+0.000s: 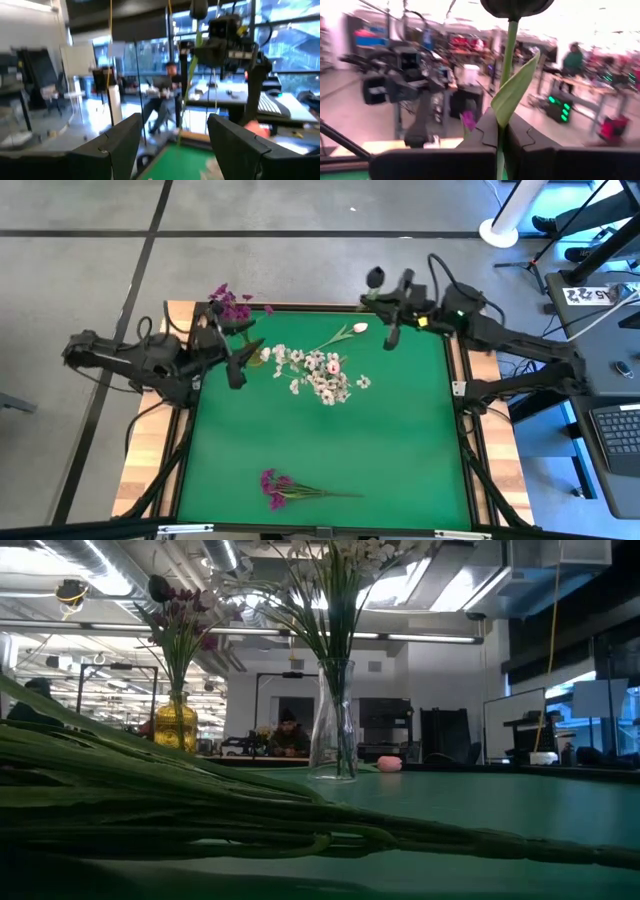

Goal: Sort flowers into vase by color
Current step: Put the black flower into the yellow vase

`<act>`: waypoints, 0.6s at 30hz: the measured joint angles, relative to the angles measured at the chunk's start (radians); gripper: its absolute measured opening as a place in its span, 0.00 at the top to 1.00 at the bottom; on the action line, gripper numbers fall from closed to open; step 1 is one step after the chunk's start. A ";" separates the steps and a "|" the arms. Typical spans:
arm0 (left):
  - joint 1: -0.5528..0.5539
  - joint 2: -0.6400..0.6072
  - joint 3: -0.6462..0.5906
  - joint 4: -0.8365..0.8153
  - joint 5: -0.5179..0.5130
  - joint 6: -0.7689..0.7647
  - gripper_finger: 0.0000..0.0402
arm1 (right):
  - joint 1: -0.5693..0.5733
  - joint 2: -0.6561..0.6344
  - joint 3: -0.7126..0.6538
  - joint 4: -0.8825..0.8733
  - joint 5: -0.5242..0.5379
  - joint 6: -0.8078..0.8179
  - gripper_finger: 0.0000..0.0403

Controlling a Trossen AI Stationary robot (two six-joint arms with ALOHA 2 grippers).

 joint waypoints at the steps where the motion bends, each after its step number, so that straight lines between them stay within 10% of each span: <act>1: 0.037 0.000 0.000 0.019 0.038 0.015 0.44 | -0.011 0.027 0.019 0.021 -0.041 -0.001 1.00; 18: 0.378 0.206 0.100 0.074 0.439 -0.047 0.44 | -0.019 0.362 0.280 0.092 -0.304 0.020 1.00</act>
